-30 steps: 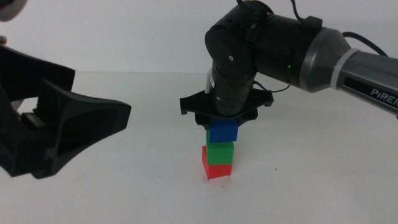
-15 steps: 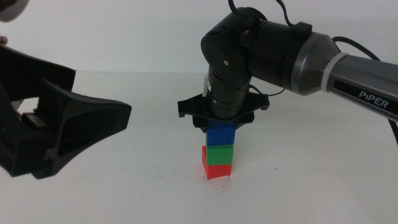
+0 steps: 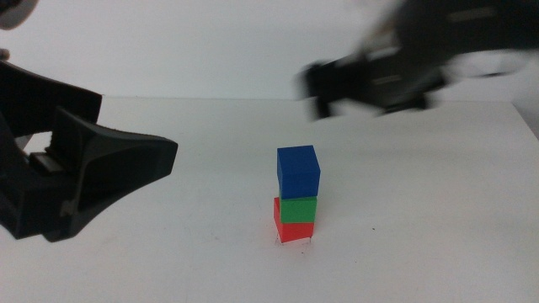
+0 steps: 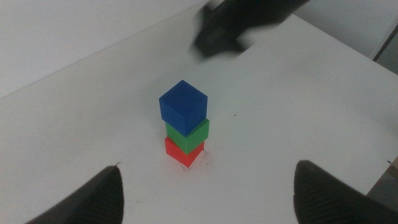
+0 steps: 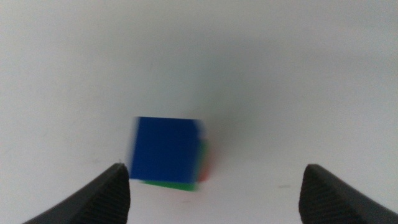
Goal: Stack red cubes first, then green, then blue cubes in a specific spot.
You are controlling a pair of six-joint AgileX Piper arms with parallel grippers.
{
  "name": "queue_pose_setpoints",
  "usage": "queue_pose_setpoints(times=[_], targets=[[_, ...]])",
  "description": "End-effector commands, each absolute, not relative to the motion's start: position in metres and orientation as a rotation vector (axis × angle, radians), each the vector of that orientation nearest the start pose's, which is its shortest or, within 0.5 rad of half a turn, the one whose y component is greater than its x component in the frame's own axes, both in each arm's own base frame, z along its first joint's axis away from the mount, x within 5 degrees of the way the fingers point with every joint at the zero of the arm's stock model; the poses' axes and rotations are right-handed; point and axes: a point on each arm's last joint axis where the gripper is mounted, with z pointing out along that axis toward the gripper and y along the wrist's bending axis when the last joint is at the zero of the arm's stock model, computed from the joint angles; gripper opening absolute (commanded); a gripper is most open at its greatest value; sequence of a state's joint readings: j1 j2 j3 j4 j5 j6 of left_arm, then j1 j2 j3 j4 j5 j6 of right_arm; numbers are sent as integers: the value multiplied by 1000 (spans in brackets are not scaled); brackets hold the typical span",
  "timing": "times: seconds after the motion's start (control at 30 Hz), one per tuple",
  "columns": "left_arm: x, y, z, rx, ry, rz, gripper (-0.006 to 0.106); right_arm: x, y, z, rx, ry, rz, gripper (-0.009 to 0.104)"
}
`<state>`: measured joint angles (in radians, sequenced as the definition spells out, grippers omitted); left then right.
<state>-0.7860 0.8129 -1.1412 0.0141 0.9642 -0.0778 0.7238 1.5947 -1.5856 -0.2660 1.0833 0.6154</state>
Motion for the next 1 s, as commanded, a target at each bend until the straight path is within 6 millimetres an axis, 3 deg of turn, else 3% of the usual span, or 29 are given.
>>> queue_pose_setpoints(times=[0.0,0.03,0.17,0.3,0.47,0.83,0.97], targets=[[92,-92,430,748,2008,-502,94,252,161,388,-214,2440,146,93],[92,-92,430,748,2008,-502,94,241,142,395,-198,2390,162,93],[92,-92,430,748,2008,-502,94,208,74,394,-200,2225,153,93],[92,-92,430,748,2008,-502,94,184,39,385,-166,2077,189,93],[92,-92,430,748,2008,-502,94,173,29,381,-149,2018,180,93],[92,-92,430,748,2008,-500,94,174,29,382,-136,2003,192,93],[100,-89,419,710,1978,-446,94,174,29,382,-135,2004,195,93]])
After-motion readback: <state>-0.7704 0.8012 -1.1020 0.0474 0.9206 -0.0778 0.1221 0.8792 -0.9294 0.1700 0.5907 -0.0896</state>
